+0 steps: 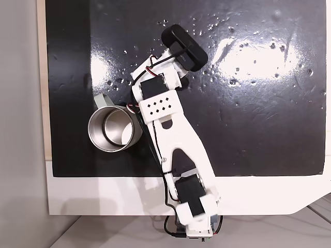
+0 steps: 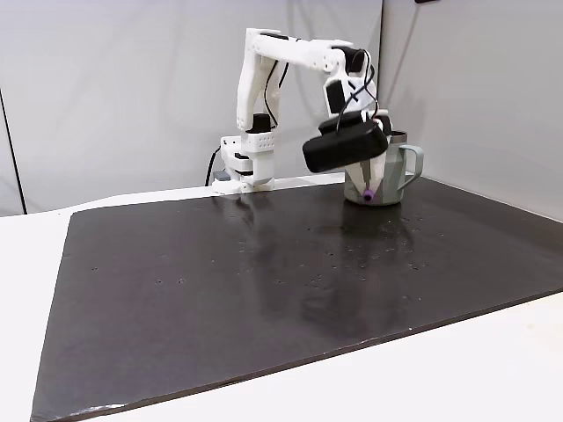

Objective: Grasp a pengrip and put it in the cup.

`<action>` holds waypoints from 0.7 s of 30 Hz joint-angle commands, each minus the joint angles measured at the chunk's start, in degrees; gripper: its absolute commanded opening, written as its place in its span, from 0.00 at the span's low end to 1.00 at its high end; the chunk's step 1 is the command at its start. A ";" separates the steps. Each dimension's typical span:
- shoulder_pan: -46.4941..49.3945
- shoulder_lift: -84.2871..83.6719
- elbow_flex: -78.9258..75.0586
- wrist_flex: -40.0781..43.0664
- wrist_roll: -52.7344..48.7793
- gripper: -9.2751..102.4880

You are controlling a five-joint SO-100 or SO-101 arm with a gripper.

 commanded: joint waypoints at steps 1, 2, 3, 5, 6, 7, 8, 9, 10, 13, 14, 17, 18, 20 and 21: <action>0.18 10.55 -3.16 4.31 0.70 0.08; 0.18 12.74 -3.16 5.54 0.70 0.08; 0.18 14.85 -3.16 6.86 0.70 0.08; -0.53 18.98 -3.16 9.14 0.70 0.08; -1.05 20.92 -3.16 10.20 0.70 0.08; -1.85 22.76 -3.16 10.99 0.70 0.08; -2.72 24.43 -3.16 11.78 0.79 0.08; -3.87 25.75 -3.16 12.22 0.97 0.08; -5.10 26.72 -3.25 12.66 1.14 0.08; -8.96 27.86 -3.87 13.54 2.02 0.08; -10.37 27.86 -4.04 13.71 2.11 0.08; -14.94 27.42 -5.01 14.50 2.20 0.08; -16.44 26.98 -5.62 15.12 2.29 0.08; -19.42 26.46 -6.50 16.08 2.37 0.08; -20.83 26.37 -6.86 16.44 2.46 0.08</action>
